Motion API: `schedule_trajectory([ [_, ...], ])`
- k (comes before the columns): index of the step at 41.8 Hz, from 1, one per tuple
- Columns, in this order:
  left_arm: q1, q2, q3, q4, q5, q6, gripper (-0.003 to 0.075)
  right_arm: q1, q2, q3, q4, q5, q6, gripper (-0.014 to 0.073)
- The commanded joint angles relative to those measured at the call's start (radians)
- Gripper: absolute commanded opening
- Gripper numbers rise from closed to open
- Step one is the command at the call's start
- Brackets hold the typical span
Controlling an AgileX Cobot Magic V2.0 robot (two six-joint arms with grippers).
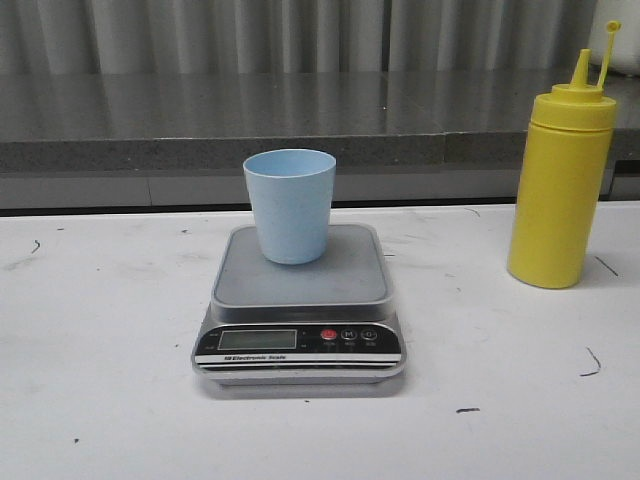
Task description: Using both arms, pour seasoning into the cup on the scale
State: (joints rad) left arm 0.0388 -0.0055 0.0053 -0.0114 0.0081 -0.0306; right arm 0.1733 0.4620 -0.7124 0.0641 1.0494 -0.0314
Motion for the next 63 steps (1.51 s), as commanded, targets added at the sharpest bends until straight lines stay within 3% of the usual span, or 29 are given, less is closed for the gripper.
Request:
schedule_trajectory([
  [1,0.003,-0.017,0.023,-0.007,-0.085,-0.013,-0.002,0.003,-0.005,-0.028,-0.001,-0.062,-0.009,-0.0069],
  [7,0.003,-0.017,0.023,-0.007,-0.085,-0.013,-0.002,-0.015,-0.099,0.072,-0.049,-0.201,-0.009,-0.0069],
  [17,0.003,-0.017,0.023,-0.007,-0.085,-0.013,-0.002,-0.074,-0.322,0.424,-0.083,-0.637,-0.009,-0.0069],
  [26,0.003,-0.017,0.023,-0.007,-0.085,-0.013,-0.002,-0.096,-0.462,0.652,-0.076,-0.847,-0.008,-0.0069],
  [33,0.003,-0.017,0.023,-0.007,-0.085,-0.013,-0.002,-0.118,-0.488,0.734,-0.064,-0.989,-0.006,-0.0069],
  [52,0.003,-0.015,0.023,-0.007,-0.085,-0.013,-0.002,-0.118,-0.488,0.733,-0.064,-1.003,-0.006,-0.0069],
  [63,0.003,-0.015,0.023,-0.007,-0.085,-0.013,-0.002,-0.118,-0.488,0.733,-0.046,-1.093,0.004,-0.0069],
])
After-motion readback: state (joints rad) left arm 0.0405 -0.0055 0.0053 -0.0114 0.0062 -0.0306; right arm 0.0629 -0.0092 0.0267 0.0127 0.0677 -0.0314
